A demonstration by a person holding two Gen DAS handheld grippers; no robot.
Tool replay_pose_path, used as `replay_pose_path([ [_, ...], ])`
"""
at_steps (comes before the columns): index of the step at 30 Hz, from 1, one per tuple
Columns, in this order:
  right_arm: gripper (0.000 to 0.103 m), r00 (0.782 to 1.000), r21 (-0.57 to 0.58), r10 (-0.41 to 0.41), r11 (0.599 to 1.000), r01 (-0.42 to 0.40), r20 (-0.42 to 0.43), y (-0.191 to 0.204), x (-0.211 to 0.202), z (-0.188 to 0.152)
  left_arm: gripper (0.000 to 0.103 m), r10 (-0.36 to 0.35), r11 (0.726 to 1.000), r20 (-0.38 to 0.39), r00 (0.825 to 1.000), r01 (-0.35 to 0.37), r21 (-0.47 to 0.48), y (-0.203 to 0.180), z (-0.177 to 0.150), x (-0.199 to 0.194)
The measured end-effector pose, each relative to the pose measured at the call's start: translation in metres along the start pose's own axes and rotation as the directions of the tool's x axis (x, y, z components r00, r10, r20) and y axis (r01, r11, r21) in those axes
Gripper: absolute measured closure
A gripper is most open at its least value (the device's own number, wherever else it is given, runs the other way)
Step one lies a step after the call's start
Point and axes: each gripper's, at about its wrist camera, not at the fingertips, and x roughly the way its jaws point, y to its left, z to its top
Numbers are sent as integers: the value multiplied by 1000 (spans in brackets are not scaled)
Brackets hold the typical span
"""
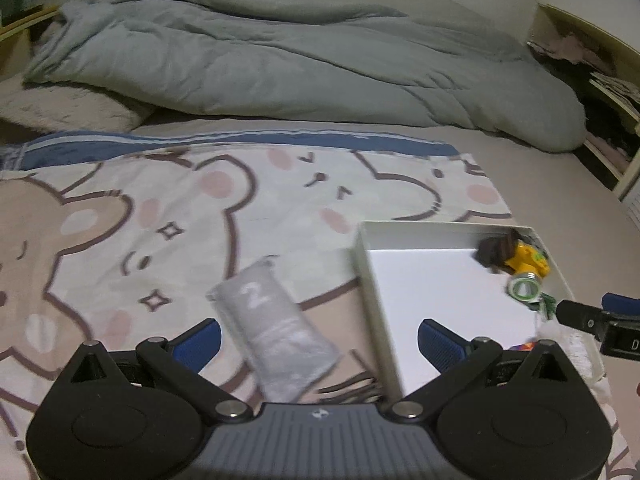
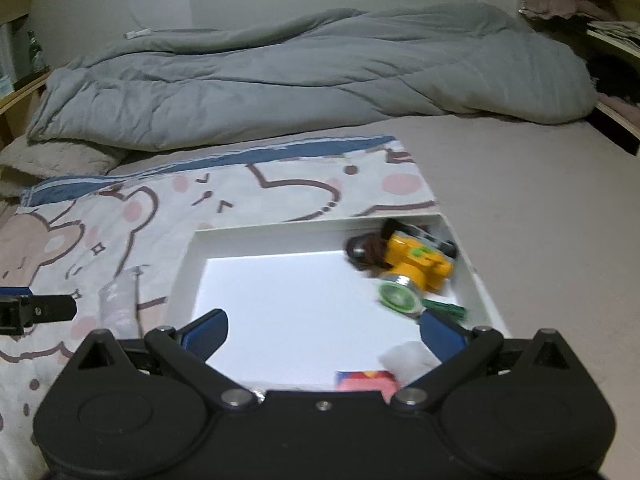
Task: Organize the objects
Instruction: 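Lift both open grippers out of the tray, then move the left gripper to the grey printed packet while the right gripper approaches the dark hair tie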
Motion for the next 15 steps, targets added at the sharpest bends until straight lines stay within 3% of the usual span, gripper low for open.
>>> replay_pose_path([
  [15, 0, 996, -121, 86, 989, -88, -17, 75, 14, 8, 0, 84, 991, 4, 996, -83, -103, 80, -7, -16],
])
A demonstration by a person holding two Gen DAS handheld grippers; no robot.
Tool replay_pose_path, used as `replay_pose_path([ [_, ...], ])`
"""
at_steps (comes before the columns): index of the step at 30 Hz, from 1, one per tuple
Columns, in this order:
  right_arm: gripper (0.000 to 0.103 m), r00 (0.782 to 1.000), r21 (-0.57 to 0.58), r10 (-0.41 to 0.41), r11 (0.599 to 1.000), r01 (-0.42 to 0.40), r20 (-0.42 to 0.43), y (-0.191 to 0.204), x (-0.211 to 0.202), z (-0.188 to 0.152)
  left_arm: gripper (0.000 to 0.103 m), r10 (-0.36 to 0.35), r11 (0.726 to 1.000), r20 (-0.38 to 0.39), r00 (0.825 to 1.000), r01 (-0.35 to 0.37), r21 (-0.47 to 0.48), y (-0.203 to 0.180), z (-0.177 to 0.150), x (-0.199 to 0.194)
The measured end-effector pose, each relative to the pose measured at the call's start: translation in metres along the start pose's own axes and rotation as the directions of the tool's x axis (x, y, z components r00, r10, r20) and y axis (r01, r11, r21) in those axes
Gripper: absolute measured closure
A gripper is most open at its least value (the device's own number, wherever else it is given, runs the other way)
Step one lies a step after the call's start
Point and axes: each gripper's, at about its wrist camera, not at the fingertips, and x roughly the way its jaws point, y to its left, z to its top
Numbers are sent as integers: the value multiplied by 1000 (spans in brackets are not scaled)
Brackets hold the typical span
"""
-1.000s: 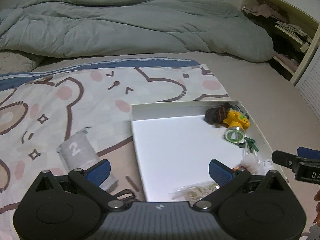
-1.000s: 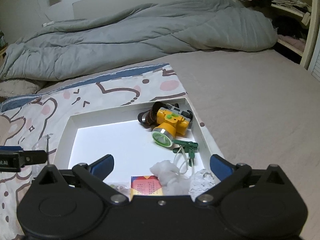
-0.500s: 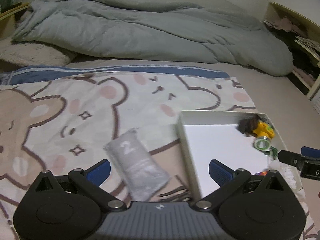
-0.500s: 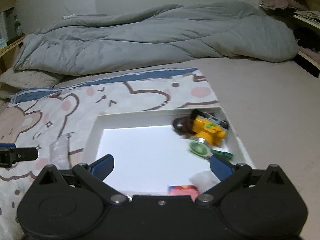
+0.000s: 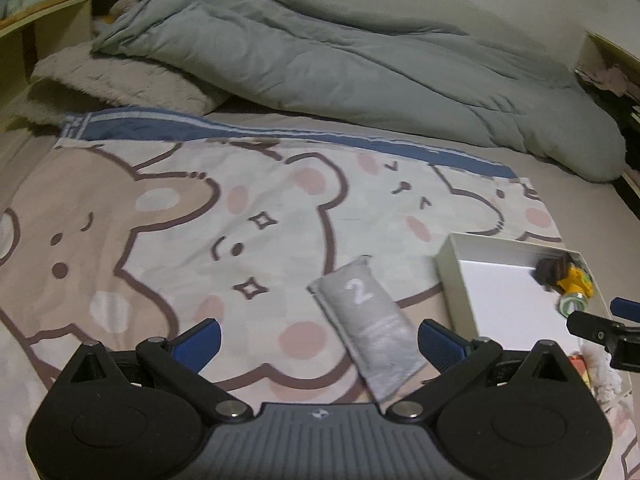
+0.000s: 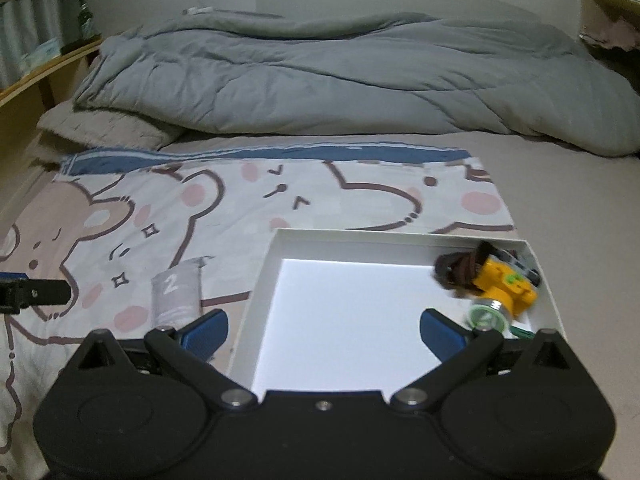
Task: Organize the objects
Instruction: 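Move the left gripper to the grey printed packet while the right gripper approaches the dark hair tie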
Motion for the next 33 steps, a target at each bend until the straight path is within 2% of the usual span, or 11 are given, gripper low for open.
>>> replay_pose_path([
  [3, 1, 1000, -30, 15, 999, -14, 9, 14, 3, 3, 0, 7, 1000, -5, 1000, -7, -22, 9, 2, 2],
  [5, 9, 999, -54, 28, 998, -27, 25, 23, 4, 6, 0, 5, 999, -8, 1000, -6, -39, 13, 3, 2],
  [6, 22, 999, -64, 42, 997, -40, 28, 29, 5, 7, 0, 3, 999, -8, 1000, -3, -48, 15, 4, 3],
  [7, 41, 998, -71, 62, 996, -60, 22, 33, 7, 8, 0, 1, 999, -7, 1000, -2, -54, 16, 5, 3],
  [9, 62, 994, -77, 112, 991, -113, -13, 43, 17, 10, 0, -3, 998, -4, 1000, 3, -62, 18, 7, 3],
  [13, 73, 982, -136, 159, 976, -172, -101, 66, 43, 5, 0, -16, 997, -14, 1000, 15, -75, 17, 8, 8],
  [18, 81, 959, -175, 172, 961, -213, -225, 89, 76, -6, 0, -37, 993, -43, 998, 32, -115, 17, 10, 21],
  [24, 81, 965, -335, 147, 917, -215, -218, 108, 88, -16, 0, -69, 989, -80, 994, 57, -135, 11, 12, 44],
  [27, 84, 946, -320, 162, 913, -252, -282, 107, 93, -17, 0, -80, 986, -97, 992, 65, -152, 6, 12, 56],
  [30, 84, 939, -326, 178, 905, -274, -294, 106, 85, -19, 0, -91, 986, -121, 988, 73, -147, 1, 15, 69],
  [33, 84, 918, -316, 223, 890, -329, -326, 103, 71, -23, 0, -91, 989, -134, 987, 75, -126, -7, 17, 77],
])
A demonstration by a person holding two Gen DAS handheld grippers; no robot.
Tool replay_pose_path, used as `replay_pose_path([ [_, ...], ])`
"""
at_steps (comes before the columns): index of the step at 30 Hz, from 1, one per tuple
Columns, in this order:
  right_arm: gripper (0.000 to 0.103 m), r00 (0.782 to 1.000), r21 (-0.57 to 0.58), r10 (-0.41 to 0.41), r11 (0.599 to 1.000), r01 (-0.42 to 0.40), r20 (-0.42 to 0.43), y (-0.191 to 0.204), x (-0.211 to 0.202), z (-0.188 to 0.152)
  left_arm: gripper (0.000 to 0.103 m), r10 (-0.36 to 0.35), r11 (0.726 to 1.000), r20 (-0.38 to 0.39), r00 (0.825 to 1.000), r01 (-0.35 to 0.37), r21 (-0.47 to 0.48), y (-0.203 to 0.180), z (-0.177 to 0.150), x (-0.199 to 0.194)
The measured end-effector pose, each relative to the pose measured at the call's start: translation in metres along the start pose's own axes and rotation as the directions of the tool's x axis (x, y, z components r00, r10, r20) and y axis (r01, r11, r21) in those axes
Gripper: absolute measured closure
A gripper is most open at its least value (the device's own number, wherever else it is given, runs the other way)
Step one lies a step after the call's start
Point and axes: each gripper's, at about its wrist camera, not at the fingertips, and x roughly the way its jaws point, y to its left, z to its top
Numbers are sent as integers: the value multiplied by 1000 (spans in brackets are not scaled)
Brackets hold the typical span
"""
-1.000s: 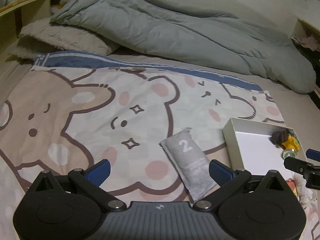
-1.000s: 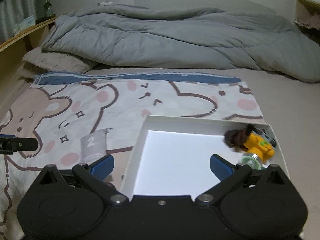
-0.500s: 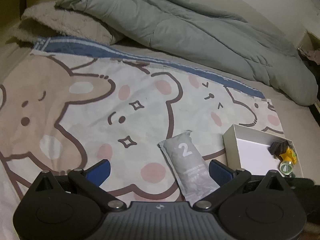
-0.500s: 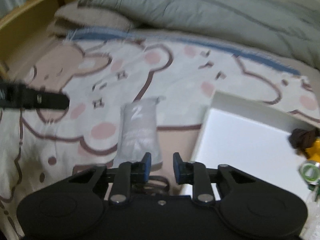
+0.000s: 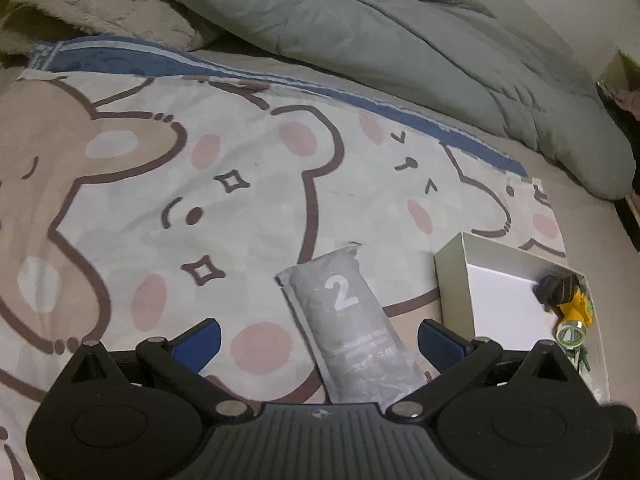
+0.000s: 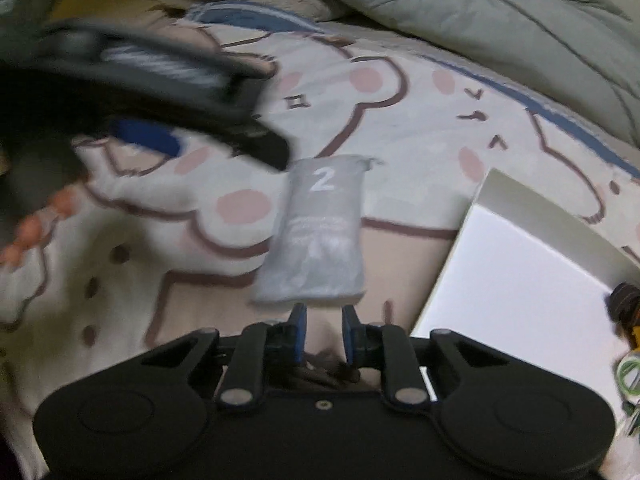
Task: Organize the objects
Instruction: 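Move the left gripper to the grey printed packet while the right gripper approaches the dark hair tie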
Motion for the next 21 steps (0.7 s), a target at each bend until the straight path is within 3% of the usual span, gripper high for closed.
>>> replay_pose_path([
  [8, 82, 997, -82, 79, 993, -80, -15, 10, -34, -45, 0, -4, 1000, -26, 1000, 5, 24, -21, -3, 26],
  [13, 74, 993, -110, 119, 987, -120, -15, 6, -53, -77, 0, 14, 1000, -40, 999, -13, 8, -33, -9, 47],
  [16, 73, 992, -149, 122, 981, -127, -46, 7, -60, -95, 0, 38, 999, -61, 997, -37, 24, -42, -14, 61],
  [21, 73, 973, -222, 186, 952, -213, -136, 13, -64, -124, 0, 133, 988, -83, 988, -126, 86, -52, -24, 78],
])
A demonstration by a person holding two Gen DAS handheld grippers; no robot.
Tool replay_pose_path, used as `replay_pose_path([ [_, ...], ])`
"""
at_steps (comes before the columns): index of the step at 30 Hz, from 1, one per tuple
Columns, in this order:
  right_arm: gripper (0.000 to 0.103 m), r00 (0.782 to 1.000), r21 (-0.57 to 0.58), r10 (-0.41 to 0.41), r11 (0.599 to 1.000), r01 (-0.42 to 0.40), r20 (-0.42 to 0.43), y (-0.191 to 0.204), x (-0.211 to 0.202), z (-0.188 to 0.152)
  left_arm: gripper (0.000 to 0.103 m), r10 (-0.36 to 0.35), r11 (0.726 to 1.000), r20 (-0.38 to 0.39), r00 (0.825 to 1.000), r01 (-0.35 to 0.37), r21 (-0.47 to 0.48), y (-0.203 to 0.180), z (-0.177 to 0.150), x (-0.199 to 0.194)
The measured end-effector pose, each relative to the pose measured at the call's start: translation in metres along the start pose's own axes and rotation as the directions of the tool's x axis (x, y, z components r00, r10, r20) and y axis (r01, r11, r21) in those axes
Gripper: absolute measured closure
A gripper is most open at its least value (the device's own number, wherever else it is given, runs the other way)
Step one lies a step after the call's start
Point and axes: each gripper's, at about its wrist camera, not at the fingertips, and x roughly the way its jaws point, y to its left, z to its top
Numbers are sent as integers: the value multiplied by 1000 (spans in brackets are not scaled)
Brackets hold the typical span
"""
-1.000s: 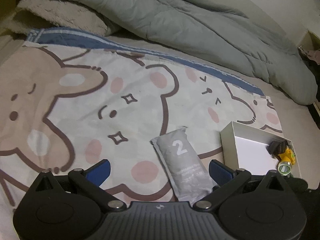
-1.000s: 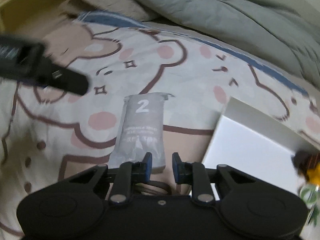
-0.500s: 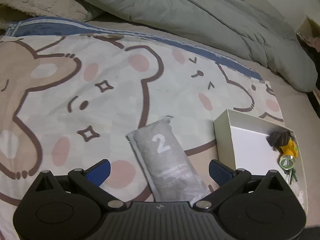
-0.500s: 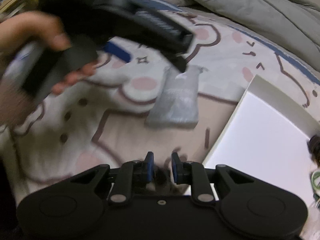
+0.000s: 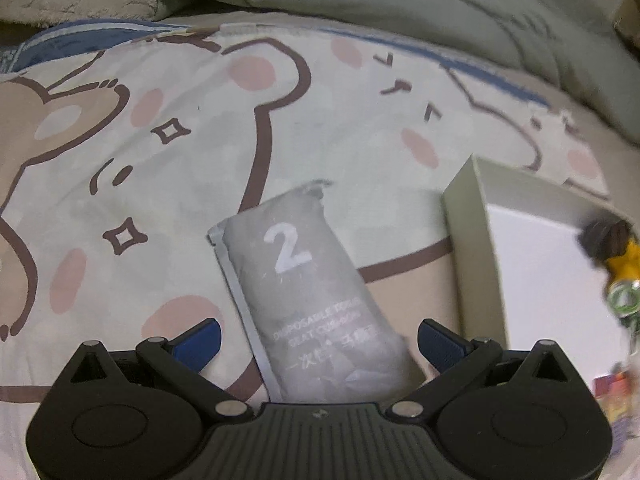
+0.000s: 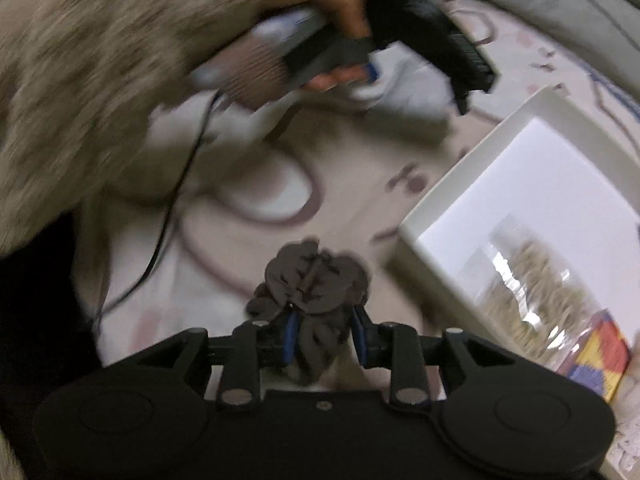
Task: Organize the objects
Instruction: 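Move the left gripper to the grey printed packet while the right gripper approaches the dark hair tie, then close the left gripper on the grey packet while the right gripper grasps the hair tie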
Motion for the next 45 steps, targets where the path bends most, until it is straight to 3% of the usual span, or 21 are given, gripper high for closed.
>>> replay_pose_path([
  [3, 72, 999, -52, 33, 998, -34, -15, 6, -1, -10, 2, 7, 1000, -8, 1000, -7, 16, 1, -3, 3],
  [7, 63, 998, -64, 56, 996, -55, 16, 5, -13, -16, 20, 22, 999, -3, 1000, -22, 36, 5, -5, 0],
  [12, 51, 996, 78, 45, 996, -51, 79, -3, -23, -8, 28, -17, 998, -4, 1000, 17, 68, 18, -10, -9],
  [18, 41, 997, 231, -34, 973, 19, 63, -1, -6, 6, 29, -57, 983, -42, 998, 63, 174, 33, -28, -26],
  [21, 40, 999, 293, -29, 956, 14, 46, 1, 5, 11, 30, -61, 966, -63, 996, 75, 247, 39, -41, -35],
  [26, 42, 996, 380, -86, 922, 74, 16, 3, 16, 15, 30, -62, 929, -96, 993, 93, 358, 49, -63, -48],
  [33, 54, 990, 424, -143, 895, 138, -21, 4, 18, 14, 28, -57, 860, -152, 987, 126, 495, 53, -89, -62],
  [36, 55, 989, 417, -149, 897, 145, -23, 5, 18, 15, 26, -37, 888, -147, 988, 100, 448, 56, -91, -63],
  [38, 55, 988, 404, -156, 902, 150, -20, 6, 18, 15, 16, -20, 922, -132, 991, 70, 382, 58, -89, -63],
  [40, 57, 987, 358, -162, 921, 155, -9, 10, 17, 16, 13, -20, 953, -112, 994, 52, 299, 61, -83, -64],
  [45, 57, 988, 204, -148, 969, 137, 39, 27, 10, 16, 13, 17, 987, -72, 997, -6, 158, 66, -71, -60],
])
